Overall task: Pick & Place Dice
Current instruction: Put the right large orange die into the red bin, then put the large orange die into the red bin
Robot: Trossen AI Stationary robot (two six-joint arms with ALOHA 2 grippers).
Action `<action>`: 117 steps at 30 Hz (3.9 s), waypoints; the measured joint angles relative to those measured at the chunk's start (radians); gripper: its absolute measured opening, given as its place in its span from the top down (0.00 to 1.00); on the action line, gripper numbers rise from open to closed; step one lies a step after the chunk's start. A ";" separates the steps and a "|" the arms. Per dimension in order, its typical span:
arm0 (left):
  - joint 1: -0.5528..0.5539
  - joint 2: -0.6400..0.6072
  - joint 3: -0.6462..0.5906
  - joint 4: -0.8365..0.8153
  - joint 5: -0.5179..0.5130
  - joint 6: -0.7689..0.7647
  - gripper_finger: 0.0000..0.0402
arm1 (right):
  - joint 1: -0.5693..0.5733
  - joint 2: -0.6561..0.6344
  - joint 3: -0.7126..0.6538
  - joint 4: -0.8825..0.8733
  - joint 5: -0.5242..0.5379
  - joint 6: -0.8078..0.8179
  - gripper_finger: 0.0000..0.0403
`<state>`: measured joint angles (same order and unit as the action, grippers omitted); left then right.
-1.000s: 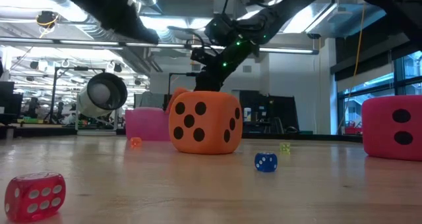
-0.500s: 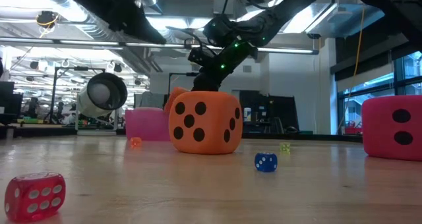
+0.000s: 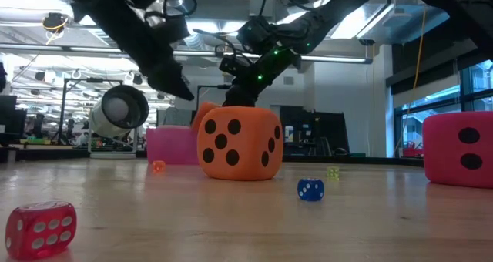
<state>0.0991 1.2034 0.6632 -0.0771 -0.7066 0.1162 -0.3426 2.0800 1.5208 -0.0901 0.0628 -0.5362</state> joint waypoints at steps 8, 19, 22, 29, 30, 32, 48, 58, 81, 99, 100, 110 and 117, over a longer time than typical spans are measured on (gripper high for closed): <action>0.130 0.001 0.000 0.144 0.169 0.072 0.54 | 0.000 0.000 0.000 0.001 -0.031 0.001 0.03; 0.303 0.083 0.001 0.277 0.427 0.063 0.77 | 0.000 0.000 0.000 0.047 -0.053 0.004 0.01; 0.332 0.130 0.001 0.305 0.418 0.063 0.81 | 0.000 0.000 0.000 0.048 -0.052 0.004 0.01; 0.391 0.214 0.000 0.313 0.412 0.021 0.88 | 0.000 0.000 0.000 0.050 -0.052 0.004 0.01; 0.395 0.221 0.000 0.313 0.412 0.018 0.89 | 0.000 0.000 0.000 0.049 -0.052 0.004 0.01; 0.400 0.225 0.000 0.313 0.412 0.019 0.91 | 0.000 0.000 0.000 0.046 -0.051 0.004 0.01; 0.329 0.000 0.000 0.306 0.463 -0.012 0.99 | 0.097 -0.045 0.002 -0.224 0.445 0.021 0.06; 0.249 -0.068 0.000 0.194 0.615 -0.074 0.96 | 0.217 -0.076 0.066 -0.455 0.491 0.214 0.13; -0.018 -0.067 0.000 0.185 0.658 0.037 0.42 | 0.413 -0.434 0.122 -1.160 0.498 0.878 0.13; -0.125 -0.066 0.001 0.208 0.672 0.151 0.13 | 0.647 -0.490 0.121 -1.175 0.327 0.772 0.13; -0.124 -0.066 0.003 0.208 0.671 0.160 0.12 | 0.650 -0.505 0.121 -1.175 0.316 0.766 0.13; -0.124 -0.056 0.023 0.313 0.683 0.169 0.06 | 0.667 -0.819 0.121 -1.172 0.297 0.764 0.13; -0.123 0.047 0.221 0.166 0.705 0.211 0.02 | 0.667 -0.979 0.121 -1.152 0.333 0.760 0.13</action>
<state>-0.0236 1.2505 0.8843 0.0887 -0.0018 0.3269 0.3244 1.1011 1.6417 -1.2417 0.3962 0.2241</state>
